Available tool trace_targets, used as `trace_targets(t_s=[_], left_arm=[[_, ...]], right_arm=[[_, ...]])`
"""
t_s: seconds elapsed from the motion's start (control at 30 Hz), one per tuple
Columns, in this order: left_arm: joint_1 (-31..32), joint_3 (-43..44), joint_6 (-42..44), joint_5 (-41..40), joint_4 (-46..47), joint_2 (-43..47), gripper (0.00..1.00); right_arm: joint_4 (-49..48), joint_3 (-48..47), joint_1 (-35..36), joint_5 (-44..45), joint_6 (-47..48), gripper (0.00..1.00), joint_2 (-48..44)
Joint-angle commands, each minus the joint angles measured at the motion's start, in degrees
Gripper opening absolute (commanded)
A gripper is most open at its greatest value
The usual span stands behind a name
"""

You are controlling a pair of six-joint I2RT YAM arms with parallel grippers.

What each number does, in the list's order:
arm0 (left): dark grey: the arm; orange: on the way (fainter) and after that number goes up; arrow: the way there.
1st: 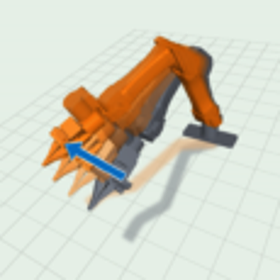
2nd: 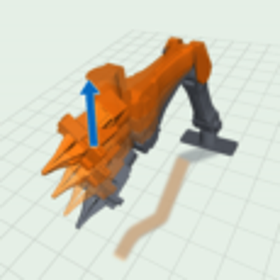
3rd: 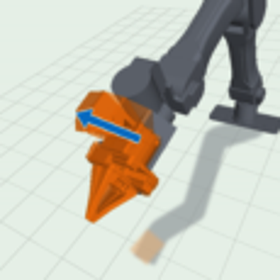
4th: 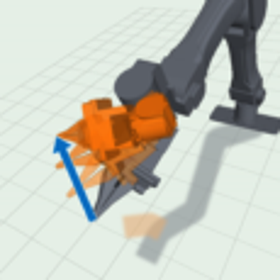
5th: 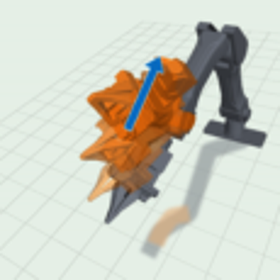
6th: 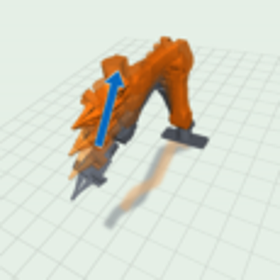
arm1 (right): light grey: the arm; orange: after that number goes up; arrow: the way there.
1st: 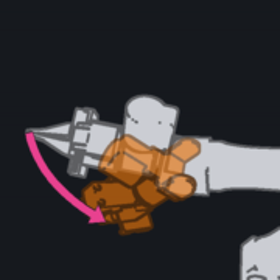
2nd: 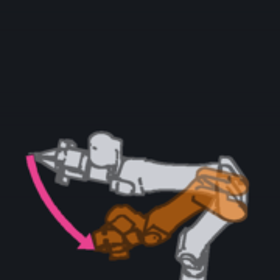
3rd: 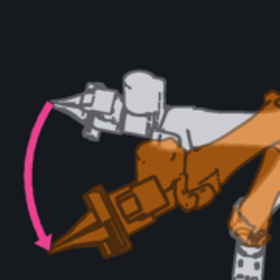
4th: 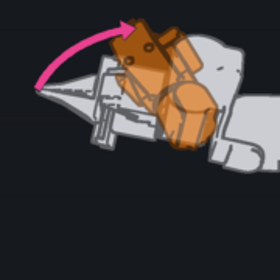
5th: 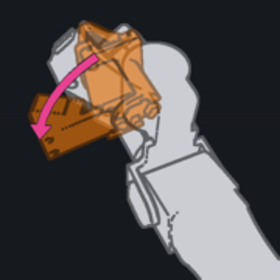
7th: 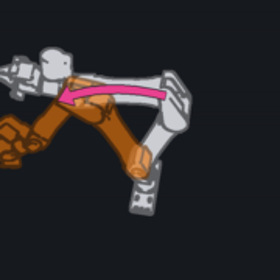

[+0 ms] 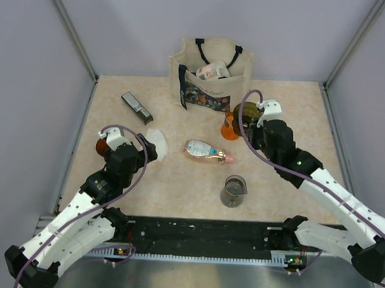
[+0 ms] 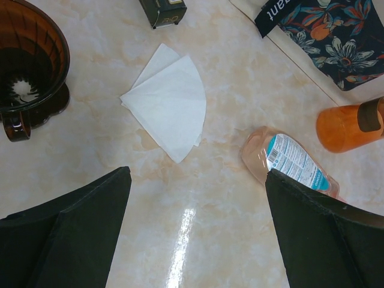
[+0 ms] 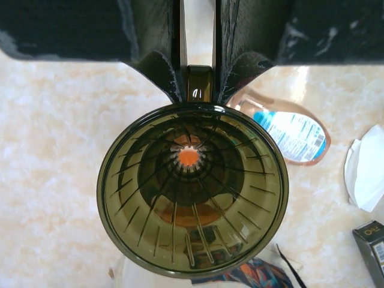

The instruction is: Place the coffee filter in the dripper

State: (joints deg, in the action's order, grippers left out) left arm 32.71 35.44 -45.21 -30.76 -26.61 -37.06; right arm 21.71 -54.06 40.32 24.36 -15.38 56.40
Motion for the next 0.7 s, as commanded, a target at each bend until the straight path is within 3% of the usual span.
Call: trace_targets(t_s=[0.0, 0.13, 0.37, 0.67], left_arm=[[-0.1, -0.5, 2.0, 0.4, 3.8, -0.8, 0.99], [-0.2, -0.7, 2.4, -0.1, 4.1, -0.5, 0.99], [-0.2, -1.2, 3.3, -0.4, 4.5, 0.6, 0.99], [-0.3, -1.0, 4.2, -1.5, 3.5, 1.1, 0.99]], right_arm=[[-13.9, -1.5, -4.4, -12.2, 13.9, 0.00, 3.7], [-12.5, -5.5, -11.0, -22.7, 13.3, 0.00, 10.3], [-14.6, -9.4, -12.6, -26.7, 15.0, 0.00, 16.4], [-16.2, -12.1, -13.9, -25.4, 16.8, 0.00, 23.3]])
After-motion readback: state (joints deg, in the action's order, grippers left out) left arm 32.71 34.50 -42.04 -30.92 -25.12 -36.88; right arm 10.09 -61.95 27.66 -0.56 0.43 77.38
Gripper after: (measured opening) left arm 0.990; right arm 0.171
